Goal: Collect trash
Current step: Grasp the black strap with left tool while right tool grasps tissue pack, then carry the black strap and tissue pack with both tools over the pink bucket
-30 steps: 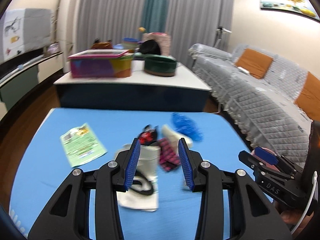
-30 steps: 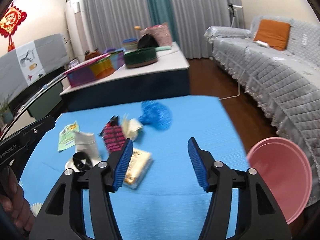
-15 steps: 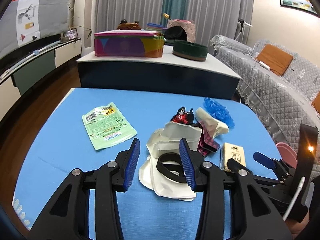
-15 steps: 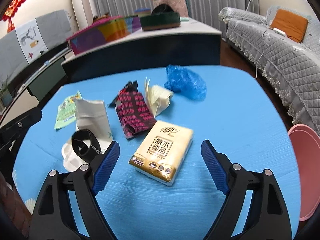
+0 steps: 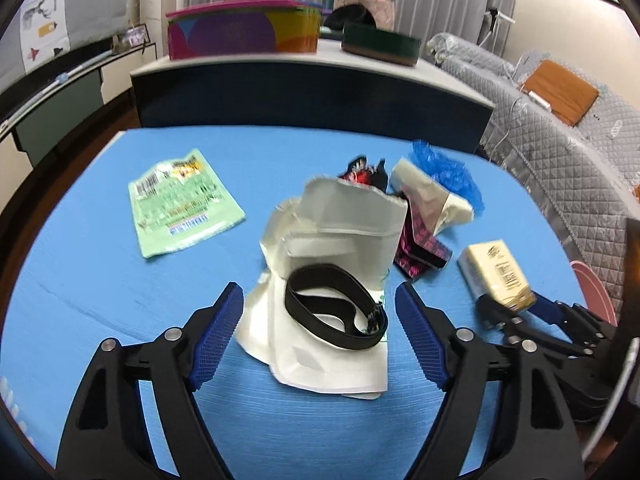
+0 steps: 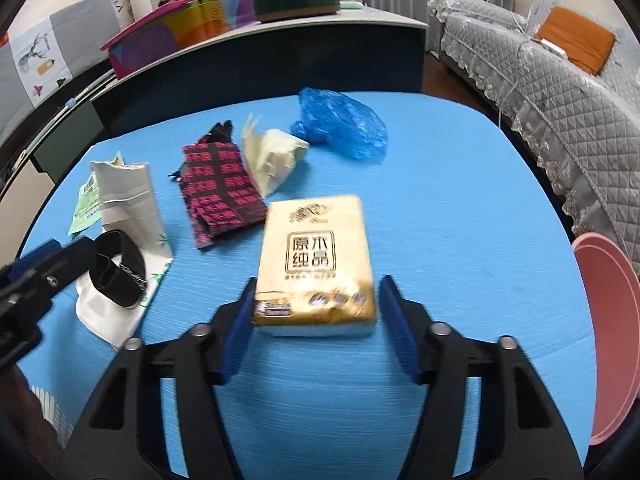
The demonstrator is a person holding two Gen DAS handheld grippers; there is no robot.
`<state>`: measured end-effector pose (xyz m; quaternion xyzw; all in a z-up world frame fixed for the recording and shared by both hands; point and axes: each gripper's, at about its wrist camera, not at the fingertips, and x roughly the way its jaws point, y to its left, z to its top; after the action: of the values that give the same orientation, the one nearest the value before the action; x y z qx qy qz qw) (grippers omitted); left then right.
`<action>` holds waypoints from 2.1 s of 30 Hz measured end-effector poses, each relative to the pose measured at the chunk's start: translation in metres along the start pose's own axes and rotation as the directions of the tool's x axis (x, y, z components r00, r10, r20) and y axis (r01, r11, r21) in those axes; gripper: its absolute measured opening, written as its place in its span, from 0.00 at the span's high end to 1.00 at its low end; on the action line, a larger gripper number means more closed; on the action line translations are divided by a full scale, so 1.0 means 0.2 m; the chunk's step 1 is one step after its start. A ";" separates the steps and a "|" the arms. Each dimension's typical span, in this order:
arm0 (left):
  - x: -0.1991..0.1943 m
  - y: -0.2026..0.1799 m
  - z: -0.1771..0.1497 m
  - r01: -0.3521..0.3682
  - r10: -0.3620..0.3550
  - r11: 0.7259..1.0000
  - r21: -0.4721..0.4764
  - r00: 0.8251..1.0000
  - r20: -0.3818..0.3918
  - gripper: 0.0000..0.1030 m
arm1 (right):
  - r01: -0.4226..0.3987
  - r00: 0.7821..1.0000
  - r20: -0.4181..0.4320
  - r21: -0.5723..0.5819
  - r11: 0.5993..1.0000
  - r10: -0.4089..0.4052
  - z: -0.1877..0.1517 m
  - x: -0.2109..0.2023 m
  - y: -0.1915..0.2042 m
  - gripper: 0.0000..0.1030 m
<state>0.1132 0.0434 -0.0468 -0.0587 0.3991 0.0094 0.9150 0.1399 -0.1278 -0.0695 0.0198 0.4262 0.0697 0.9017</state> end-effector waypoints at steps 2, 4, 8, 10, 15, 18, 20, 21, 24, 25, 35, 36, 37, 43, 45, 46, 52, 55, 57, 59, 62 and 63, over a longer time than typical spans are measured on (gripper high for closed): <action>0.03 -0.03 -0.01 -0.028 0.028 1.000 0.012 0.999 -0.022 0.23 | 0.001 1.000 0.001 0.008 1.000 -0.001 0.00 -0.01 -0.03 0.47; 0.06 -0.04 -0.02 -0.049 0.049 0.999 0.019 0.998 -0.037 0.23 | 0.000 1.000 0.004 0.013 1.000 0.000 0.00 -0.01 -0.05 0.47; 0.08 -0.06 -0.03 -0.080 0.081 0.996 0.030 0.996 -0.045 0.23 | -0.007 1.000 0.011 0.022 1.000 0.006 0.01 -0.03 -0.08 0.47; 0.09 -0.06 -0.03 -0.088 0.090 0.996 0.035 0.995 -0.044 0.24 | -0.011 1.000 0.015 0.024 1.000 0.011 0.01 -0.04 -0.09 0.47; 0.09 -0.06 -0.02 -0.083 0.086 0.995 0.047 0.995 -0.059 0.52 | -0.021 0.999 0.038 0.019 1.000 0.020 0.02 -0.07 -0.10 0.48; 0.08 -0.06 -0.02 -0.085 0.088 0.995 0.053 0.995 -0.055 0.73 | -0.027 0.998 0.052 0.014 1.000 0.026 0.02 -0.10 -0.10 0.48; 0.06 -0.05 -0.01 -0.082 0.084 0.996 0.043 0.995 -0.048 0.77 | -0.026 0.998 0.063 0.007 1.000 0.026 0.02 -0.12 -0.10 0.48; 0.05 -0.04 -0.01 -0.082 0.084 0.996 0.039 0.996 -0.042 0.80 | -0.026 0.997 0.071 0.006 1.000 0.026 0.02 -0.14 -0.10 0.48; 0.01 -0.04 0.00 -0.079 0.079 0.997 0.026 0.997 -0.014 0.82 | -0.029 0.996 0.089 0.009 1.000 0.028 0.02 -0.19 -0.12 0.48; 0.00 -0.04 0.00 -0.079 0.079 0.997 0.024 0.997 -0.004 0.82 | -0.029 0.995 0.094 0.009 1.000 0.028 0.02 -0.20 -0.12 0.48; -0.16 -0.15 0.02 -0.073 0.066 0.995 0.063 0.992 0.109 0.83 | -0.011 0.980 0.197 0.026 1.000 0.005 0.02 -0.42 -0.22 0.48; -0.18 -0.16 0.02 -0.067 0.059 0.996 0.066 0.992 0.116 0.83 | -0.009 0.979 0.203 0.028 1.000 0.003 0.01 -0.44 -0.23 0.48; -0.19 -0.18 0.02 -0.061 0.052 0.996 0.070 0.991 0.124 0.83 | -0.005 0.977 0.213 0.028 1.000 -0.001 0.01 -0.46 -0.25 0.47; -0.23 -0.27 0.02 -0.029 0.016 0.996 0.087 0.989 0.150 0.83 | 0.020 0.968 0.249 0.031 0.999 -0.027 -0.02 -0.55 -0.32 0.48; -0.24 -0.30 0.02 -0.020 0.005 0.995 0.094 0.988 0.154 0.83 | 0.027 0.966 0.257 0.037 0.999 -0.035 -0.02 -0.57 -0.35 0.48; -0.25 -0.31 0.02 -0.015 -0.001 0.995 0.099 0.988 0.156 0.83 | 0.030 0.965 0.259 0.039 0.999 -0.039 -0.03 -0.58 -0.37 0.48; -0.25 -0.43 0.02 0.018 -0.043 0.989 0.144 0.984 0.172 0.83 | 0.049 0.960 0.272 0.056 0.997 -0.063 -0.04 -0.63 -0.45 0.48; -0.25 -0.49 0.03 0.035 -0.065 0.986 0.164 0.982 0.178 0.83 | 0.061 0.958 0.277 0.066 0.996 -0.077 -0.05 -0.64 -0.49 0.48; -0.25 -0.52 0.03 0.048 -0.078 0.984 0.171 0.981 0.177 0.83 | 0.068 0.957 0.278 0.074 0.995 -0.086 -0.05 -0.65 -0.52 0.48; -0.24 -0.55 0.02 0.057 -0.089 0.982 0.179 0.980 0.177 0.83 | 0.074 0.956 0.279 0.082 0.994 -0.094 -0.06 -0.66 -0.54 0.48; -0.24 -0.60 0.03 0.072 -0.106 0.979 0.189 0.979 0.177 0.83 | 0.085 0.954 0.280 0.092 0.992 -0.108 -0.07 -0.67 -0.58 0.48; -0.24 -0.61 0.03 0.076 -0.111 0.978 0.193 0.978 0.177 0.83 | 0.089 0.953 0.281 0.096 0.991 -0.113 -0.07 -0.67 -0.60 0.48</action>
<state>0.0933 -0.0757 0.0037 0.0089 0.3074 -0.0653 0.9493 0.0578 -0.2654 0.0139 0.0451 0.2947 0.0023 0.9545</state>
